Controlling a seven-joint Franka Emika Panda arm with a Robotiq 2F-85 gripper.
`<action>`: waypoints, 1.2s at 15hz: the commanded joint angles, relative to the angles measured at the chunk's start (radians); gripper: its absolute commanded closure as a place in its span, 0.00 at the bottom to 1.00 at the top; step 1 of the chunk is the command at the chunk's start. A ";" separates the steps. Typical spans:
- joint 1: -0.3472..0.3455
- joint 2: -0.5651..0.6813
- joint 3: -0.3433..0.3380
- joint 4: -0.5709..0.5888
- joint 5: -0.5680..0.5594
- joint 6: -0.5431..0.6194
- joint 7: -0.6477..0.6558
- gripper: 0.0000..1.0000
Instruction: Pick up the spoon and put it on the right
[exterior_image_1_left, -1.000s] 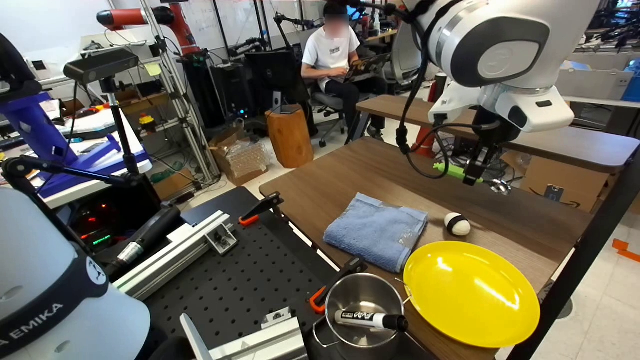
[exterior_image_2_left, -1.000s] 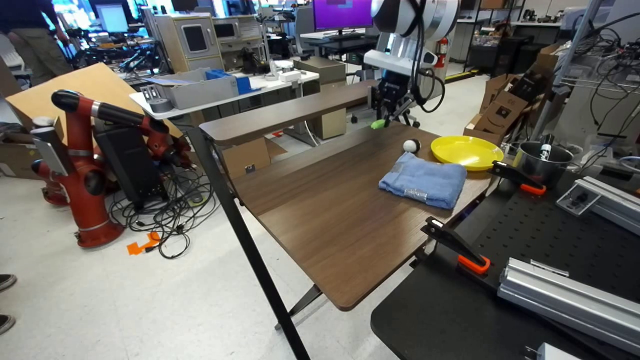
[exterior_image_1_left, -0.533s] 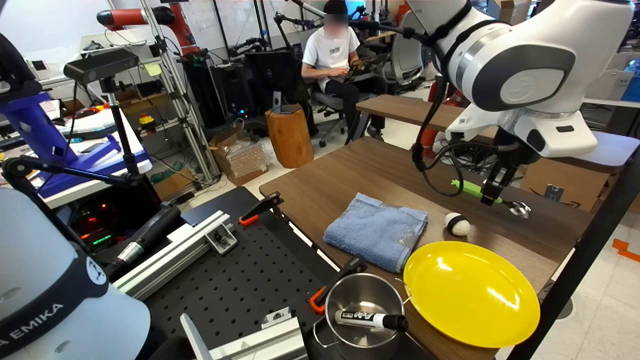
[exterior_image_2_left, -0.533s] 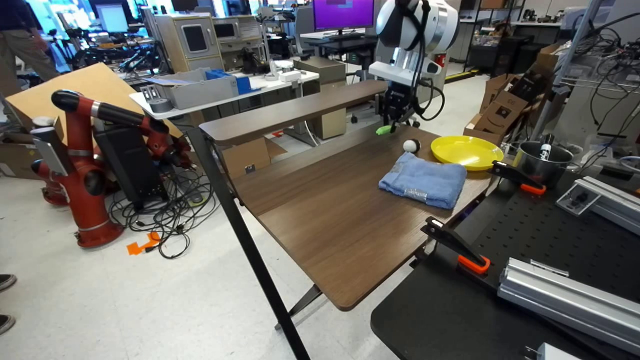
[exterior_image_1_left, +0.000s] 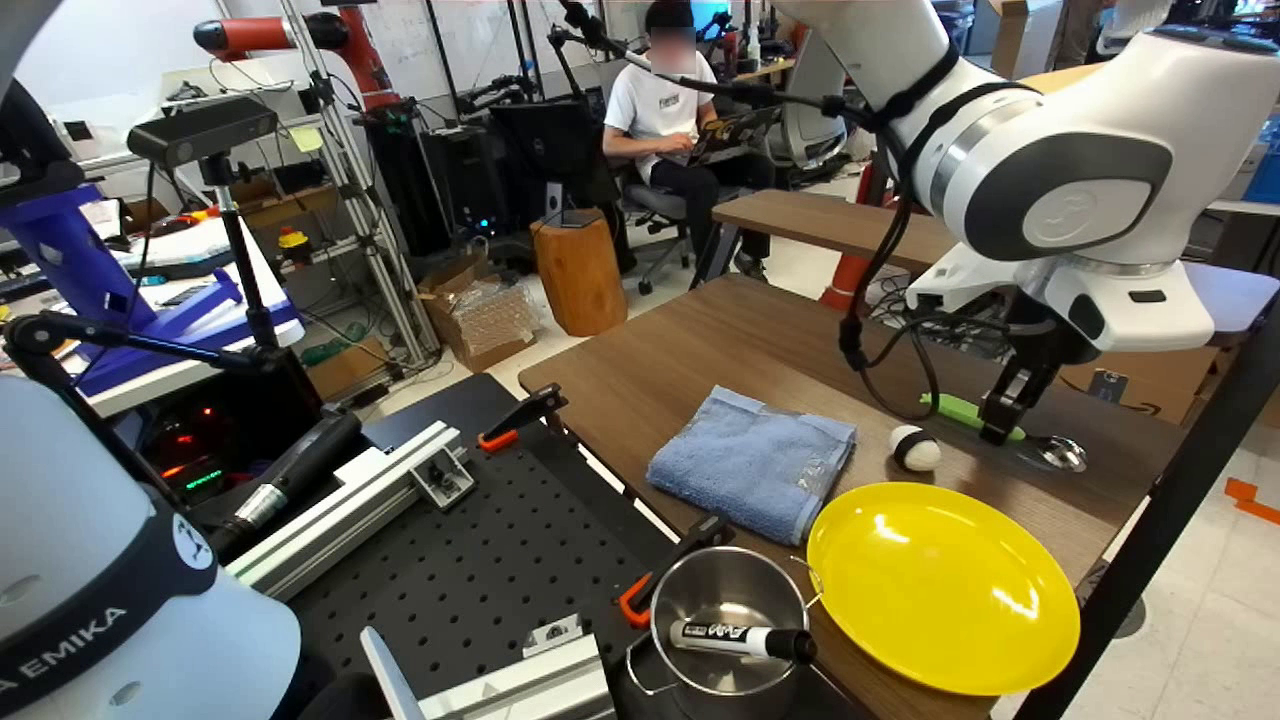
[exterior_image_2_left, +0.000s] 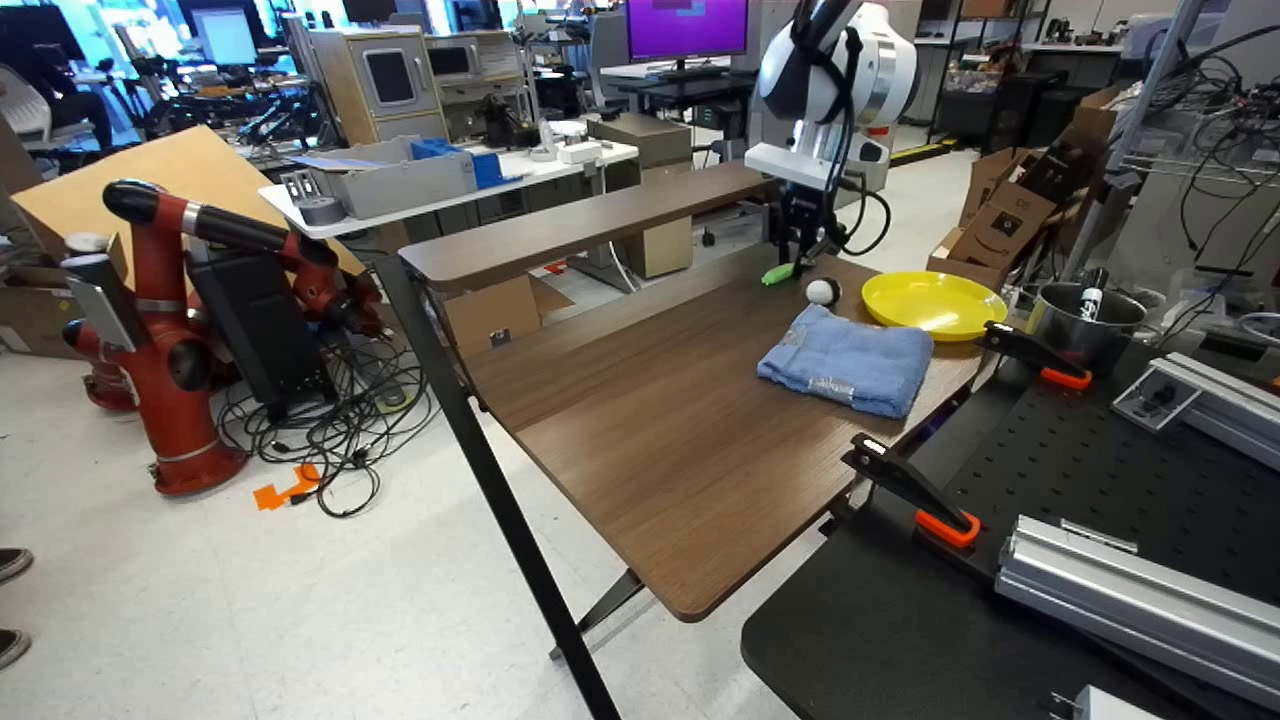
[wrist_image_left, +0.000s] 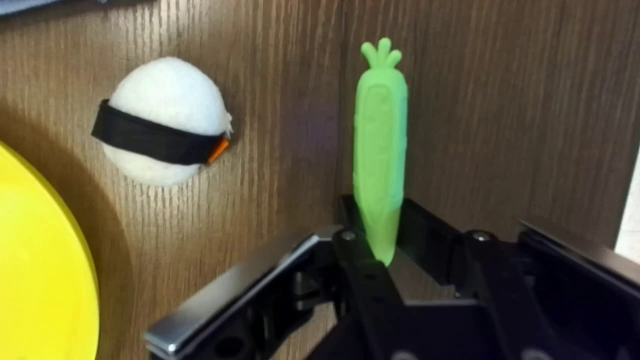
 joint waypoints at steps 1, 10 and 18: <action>-0.001 0.028 -0.010 0.058 -0.035 -0.056 0.056 0.50; -0.006 -0.005 -0.003 0.054 -0.056 -0.101 0.050 0.00; -0.004 -0.071 -0.001 0.005 -0.088 -0.097 0.022 0.00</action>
